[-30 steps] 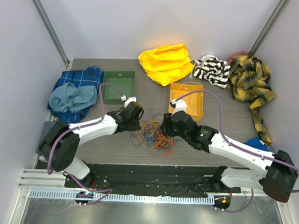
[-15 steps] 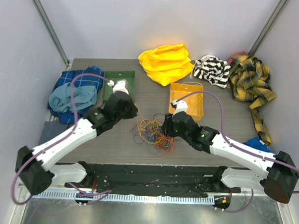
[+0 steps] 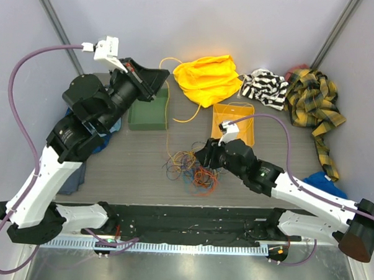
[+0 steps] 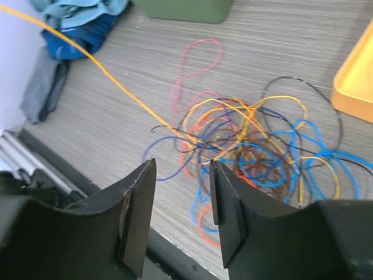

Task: Untangle the cables

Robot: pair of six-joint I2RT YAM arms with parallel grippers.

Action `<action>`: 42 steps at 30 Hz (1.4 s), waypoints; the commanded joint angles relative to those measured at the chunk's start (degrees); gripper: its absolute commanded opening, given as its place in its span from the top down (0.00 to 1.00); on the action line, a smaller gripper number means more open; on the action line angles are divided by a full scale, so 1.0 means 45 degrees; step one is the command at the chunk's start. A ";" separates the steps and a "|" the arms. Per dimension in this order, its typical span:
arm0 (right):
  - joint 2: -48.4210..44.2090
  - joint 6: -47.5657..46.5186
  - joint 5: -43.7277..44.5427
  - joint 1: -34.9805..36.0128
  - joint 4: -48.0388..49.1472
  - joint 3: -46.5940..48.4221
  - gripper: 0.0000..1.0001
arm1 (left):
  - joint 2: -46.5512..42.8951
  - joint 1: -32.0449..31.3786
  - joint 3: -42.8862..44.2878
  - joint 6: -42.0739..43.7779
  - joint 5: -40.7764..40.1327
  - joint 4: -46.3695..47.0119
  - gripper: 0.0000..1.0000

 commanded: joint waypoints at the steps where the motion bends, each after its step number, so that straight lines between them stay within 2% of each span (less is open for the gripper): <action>1: -0.0357 -0.0294 -0.0584 0.0434 0.1198 0.0394 0.49 | 0.0785 -0.0249 0.1670 0.0947 0.0506 -0.0255 1.00; 3: -0.0339 -0.0549 -0.0545 0.0649 0.1395 0.0491 0.47 | 0.1040 -0.0269 0.2375 0.0987 0.0544 -0.0392 1.00; 8: 0.0636 -0.1310 -0.0388 0.1274 0.1981 0.0941 0.44 | 0.1451 -0.0425 0.2767 0.0988 0.0642 -0.0471 1.00; 15: 0.2938 -0.1721 -0.0097 0.1685 0.3289 0.1195 0.40 | 0.1588 -0.0484 0.2884 0.1027 0.0544 -0.0646 1.00; 21: 0.3491 -0.1840 0.1952 0.1724 0.4598 0.0883 0.38 | 0.1705 -0.0620 0.3099 0.1007 0.0603 -0.0860 1.00; 27: 0.1053 -0.1800 0.2247 0.1705 0.4307 0.0065 0.43 | 0.2310 -0.0660 0.3665 0.1222 0.0662 -0.0939 1.00; 36: -0.4335 -0.1078 0.3986 0.1744 0.0423 -0.0387 0.44 | 0.4398 -0.0660 0.4307 0.1866 0.0311 0.0759 1.00; 39: -0.5353 -0.1000 0.4220 0.1744 -0.1099 -0.0095 0.43 | 0.5609 -0.0659 0.5418 0.1906 0.0310 0.0780 1.00; 42: -0.5883 -0.0960 0.4415 0.1725 -0.1728 0.0101 0.43 | 0.6914 -0.0660 0.6319 0.1867 0.0407 0.0818 1.00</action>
